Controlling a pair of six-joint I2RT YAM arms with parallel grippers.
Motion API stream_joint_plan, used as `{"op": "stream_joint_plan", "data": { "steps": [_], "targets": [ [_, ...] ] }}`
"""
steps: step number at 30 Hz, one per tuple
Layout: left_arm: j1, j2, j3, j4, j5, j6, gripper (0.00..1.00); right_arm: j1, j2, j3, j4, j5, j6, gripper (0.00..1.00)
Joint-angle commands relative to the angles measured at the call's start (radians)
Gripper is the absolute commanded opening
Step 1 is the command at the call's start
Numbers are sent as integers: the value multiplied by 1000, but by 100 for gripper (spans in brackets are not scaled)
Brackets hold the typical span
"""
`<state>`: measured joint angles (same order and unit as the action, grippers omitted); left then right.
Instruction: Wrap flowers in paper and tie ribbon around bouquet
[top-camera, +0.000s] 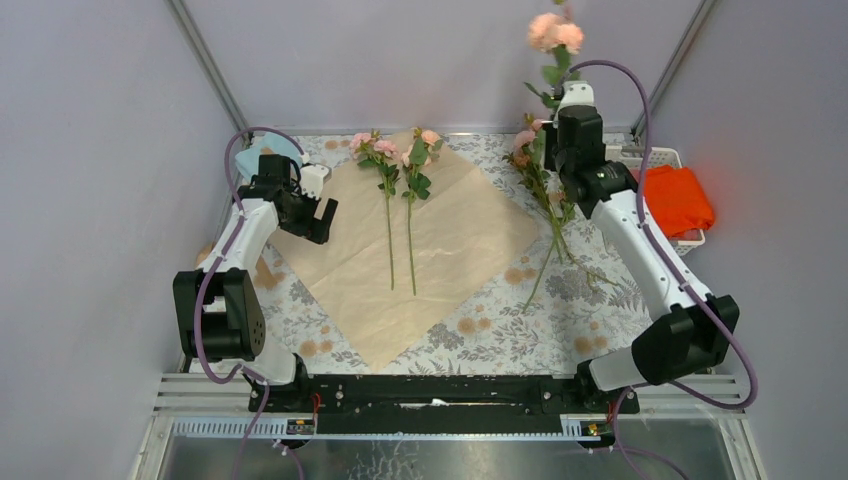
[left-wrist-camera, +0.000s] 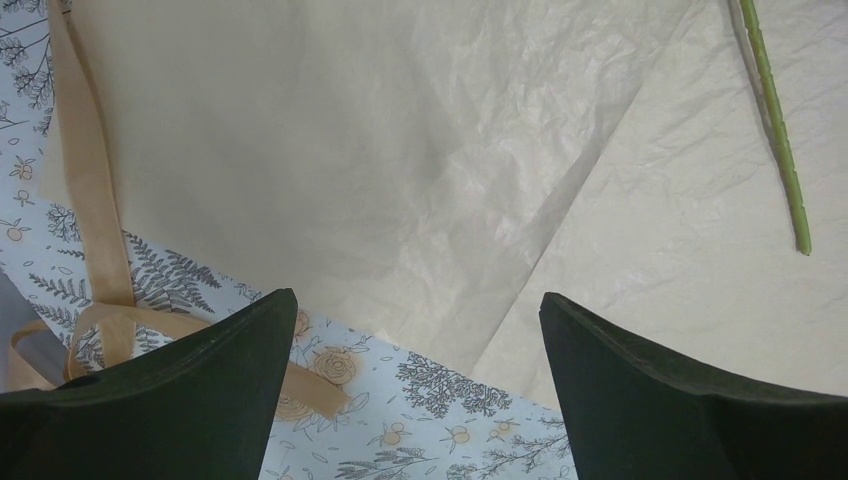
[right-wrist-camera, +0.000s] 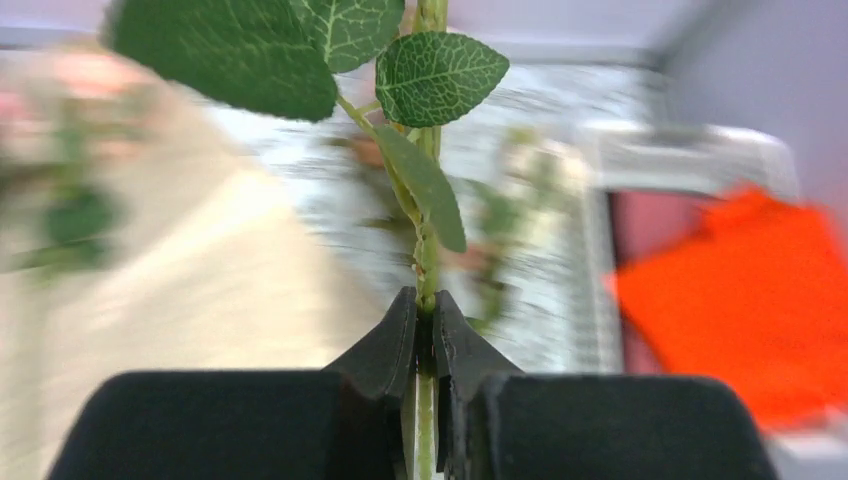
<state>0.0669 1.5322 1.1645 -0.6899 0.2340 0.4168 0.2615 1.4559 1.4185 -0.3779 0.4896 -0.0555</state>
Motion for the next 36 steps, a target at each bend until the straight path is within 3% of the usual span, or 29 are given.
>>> {"op": "stream_joint_plan", "data": {
  "steps": [1, 3, 6, 10, 13, 14, 16, 17, 21, 23, 25, 29, 33, 36],
  "targets": [
    [-2, 9, 31, -7, 25, -22, 99, 98, 2, -24, 251, -609, 298, 0],
    [-2, 10, 32, -8, 22, -26, 99, 230, 106, -2, 396, -680, 393, 0],
    [-2, 4, 31, -25, 30, -22, 99, 381, 361, 184, 398, -685, 469, 0],
    [-2, -13, 16, -23, 34, -13, 99, 448, 631, 383, 384, -656, 599, 0],
    [-2, -3, 15, -22, 37, -13, 99, 470, 753, 471, 325, -557, 597, 1],
    [-2, 2, 17, -22, 37, -12, 99, 469, 782, 495, 305, -553, 586, 11],
    [-2, 13, 22, -22, 30, -14, 99, 467, 805, 553, 208, -533, 533, 44],
    [-2, 15, 23, -22, 27, -15, 99, 467, 793, 564, 172, -509, 492, 52],
    [-1, 21, 14, -22, 28, -11, 99, 401, 603, 443, 118, -414, 288, 68],
    [-2, 22, 12, -22, 32, -8, 99, 318, 515, 340, 53, -440, 196, 71],
    [-2, 26, 13, -22, 32, -7, 99, 228, 462, 247, -20, -355, 138, 73],
    [-2, 35, 24, -22, 29, -9, 99, 42, 480, 179, -187, -229, 109, 75],
    [-1, 35, 24, -23, 27, -14, 99, -43, 511, 133, -164, -213, 82, 79],
    [-2, 27, 18, -23, 18, -13, 99, -69, 564, 150, -143, -198, 61, 73]
  ]
}}
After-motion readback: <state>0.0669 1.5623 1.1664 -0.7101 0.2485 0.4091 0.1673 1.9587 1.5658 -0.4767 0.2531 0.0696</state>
